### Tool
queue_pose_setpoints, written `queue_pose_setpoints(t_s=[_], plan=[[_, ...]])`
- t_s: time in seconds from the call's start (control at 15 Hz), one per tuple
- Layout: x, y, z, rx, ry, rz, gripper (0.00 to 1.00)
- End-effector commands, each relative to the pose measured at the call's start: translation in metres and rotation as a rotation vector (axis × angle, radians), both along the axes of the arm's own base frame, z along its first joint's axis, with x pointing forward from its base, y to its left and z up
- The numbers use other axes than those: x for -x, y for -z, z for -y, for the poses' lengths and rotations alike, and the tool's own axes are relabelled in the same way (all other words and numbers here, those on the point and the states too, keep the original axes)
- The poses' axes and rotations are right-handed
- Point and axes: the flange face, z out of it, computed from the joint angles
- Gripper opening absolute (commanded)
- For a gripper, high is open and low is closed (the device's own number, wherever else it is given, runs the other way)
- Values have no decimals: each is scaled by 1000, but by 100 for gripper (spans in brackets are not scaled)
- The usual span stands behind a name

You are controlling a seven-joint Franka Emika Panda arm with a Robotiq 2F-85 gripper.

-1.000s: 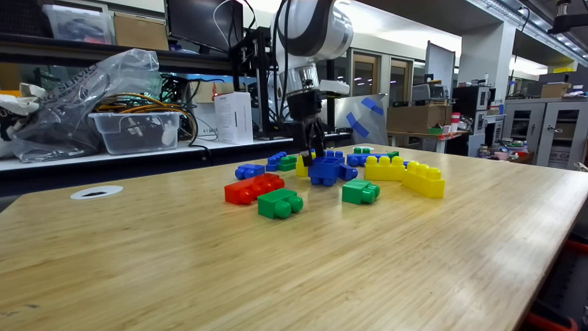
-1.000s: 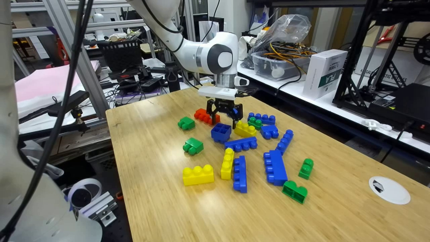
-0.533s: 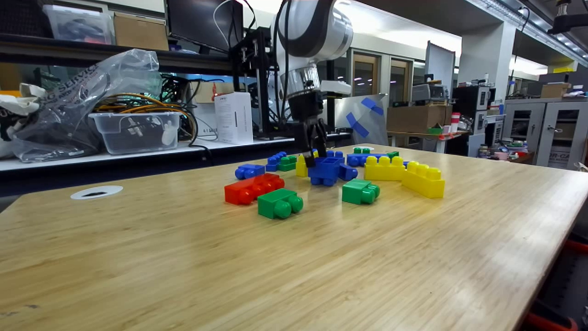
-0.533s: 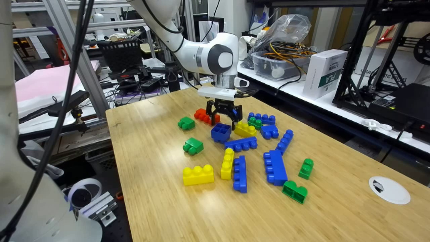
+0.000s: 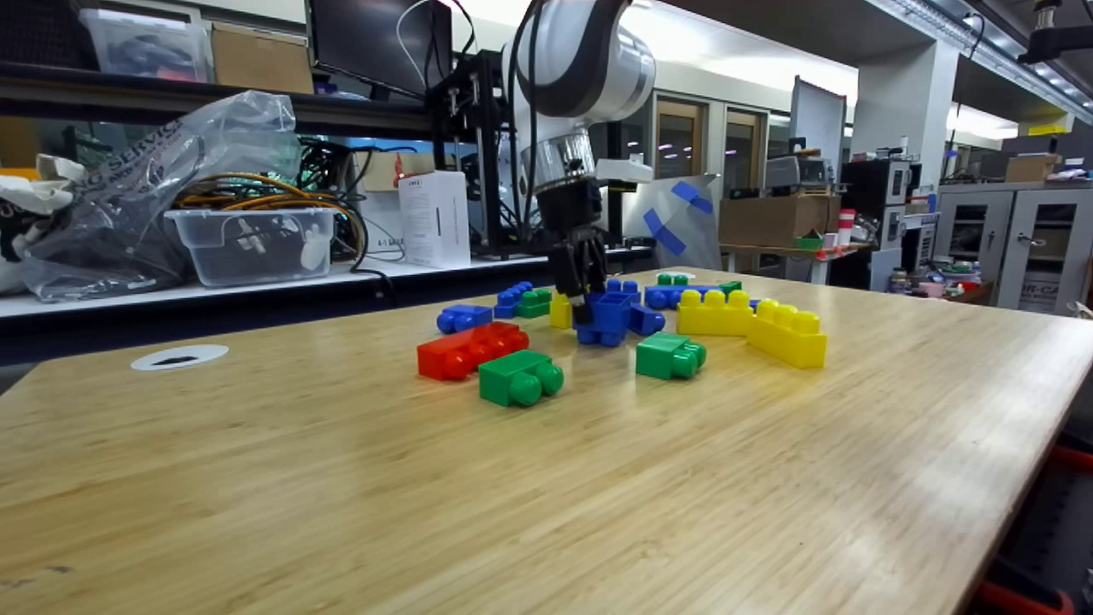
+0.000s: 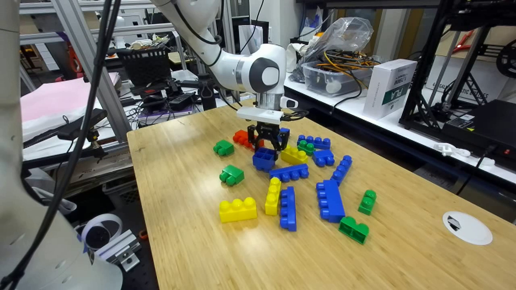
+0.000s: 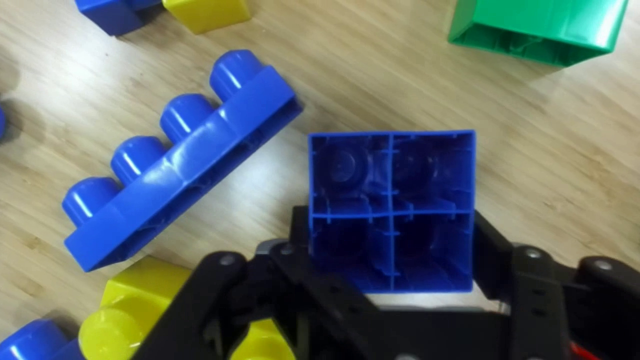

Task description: Flip the upside down blue block on the table.

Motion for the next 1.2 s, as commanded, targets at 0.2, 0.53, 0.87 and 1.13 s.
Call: queue_pose_setpoints(t_s=[0.2, 0.53, 0.87, 1.13], plan=[[1, -9, -5, -9, -7, 17, 44], [7, -69, -12, -133, -70, 164, 44], [24, -119, -5, -313, -233, 297, 44], [33, -126, -6, -499, -334, 315, 44]])
